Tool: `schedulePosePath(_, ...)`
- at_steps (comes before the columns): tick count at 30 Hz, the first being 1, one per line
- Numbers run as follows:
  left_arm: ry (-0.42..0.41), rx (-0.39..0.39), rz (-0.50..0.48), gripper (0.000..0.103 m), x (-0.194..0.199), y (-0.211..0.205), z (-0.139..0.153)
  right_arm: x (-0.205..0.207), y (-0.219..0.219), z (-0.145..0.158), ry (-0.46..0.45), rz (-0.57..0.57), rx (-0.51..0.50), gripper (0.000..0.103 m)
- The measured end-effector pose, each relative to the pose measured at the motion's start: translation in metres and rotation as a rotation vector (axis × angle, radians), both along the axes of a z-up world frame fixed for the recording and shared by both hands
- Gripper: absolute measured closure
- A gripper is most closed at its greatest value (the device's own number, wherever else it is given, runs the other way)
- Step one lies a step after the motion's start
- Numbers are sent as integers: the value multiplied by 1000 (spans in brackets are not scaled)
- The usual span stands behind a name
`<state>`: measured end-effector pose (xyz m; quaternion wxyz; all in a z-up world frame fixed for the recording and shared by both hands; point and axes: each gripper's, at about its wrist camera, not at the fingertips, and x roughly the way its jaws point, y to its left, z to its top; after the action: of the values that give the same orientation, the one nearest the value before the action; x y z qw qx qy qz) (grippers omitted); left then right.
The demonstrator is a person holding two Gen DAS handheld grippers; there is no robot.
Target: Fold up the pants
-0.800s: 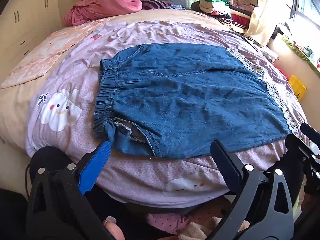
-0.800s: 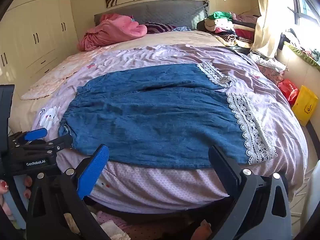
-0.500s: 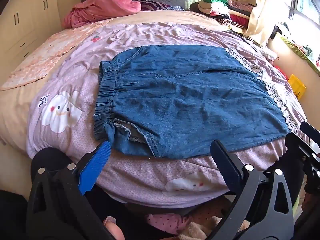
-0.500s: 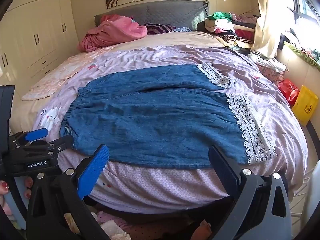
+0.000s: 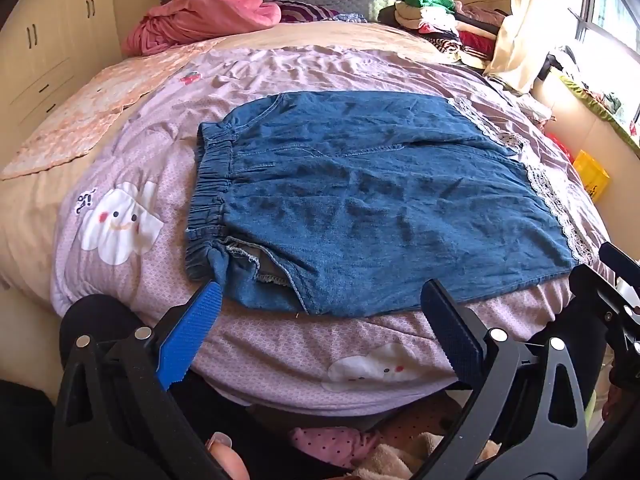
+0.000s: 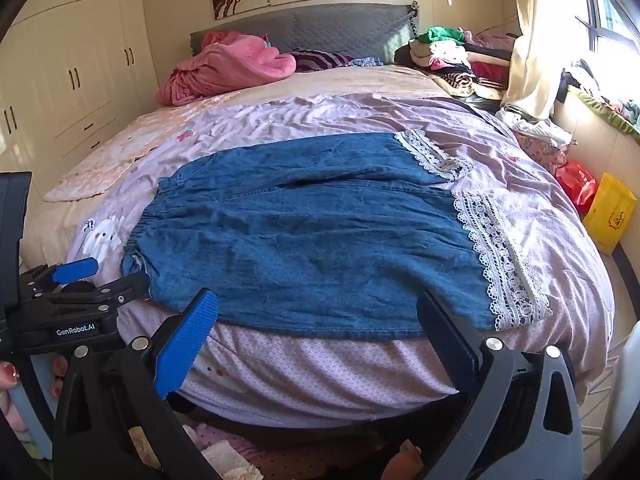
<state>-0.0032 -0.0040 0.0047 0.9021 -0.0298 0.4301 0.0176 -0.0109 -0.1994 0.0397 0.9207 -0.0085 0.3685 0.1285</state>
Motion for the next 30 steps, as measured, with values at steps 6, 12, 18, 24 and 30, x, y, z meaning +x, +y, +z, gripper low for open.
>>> schedulePosePath(6,-3,-1,0,9,0,1,0,-1,1,2,-5,0,1,4)
schedulePosePath(12,-3,-1,0,9,-1,0,0,-2,2,3,-6,-3,1,4)
schedulePosePath(18,-3,-1,0,9,-1,0,0,-3,2,2,-8,-1,1,4)
schedulePosePath(24,-3,0,1,9,-1,1,0,-2,1,1,-9,-2,2,4)
schedulePosePath(30,-4,-1,-1,9,-1,2,-1,-2,1,1,-10,-2,1,4)
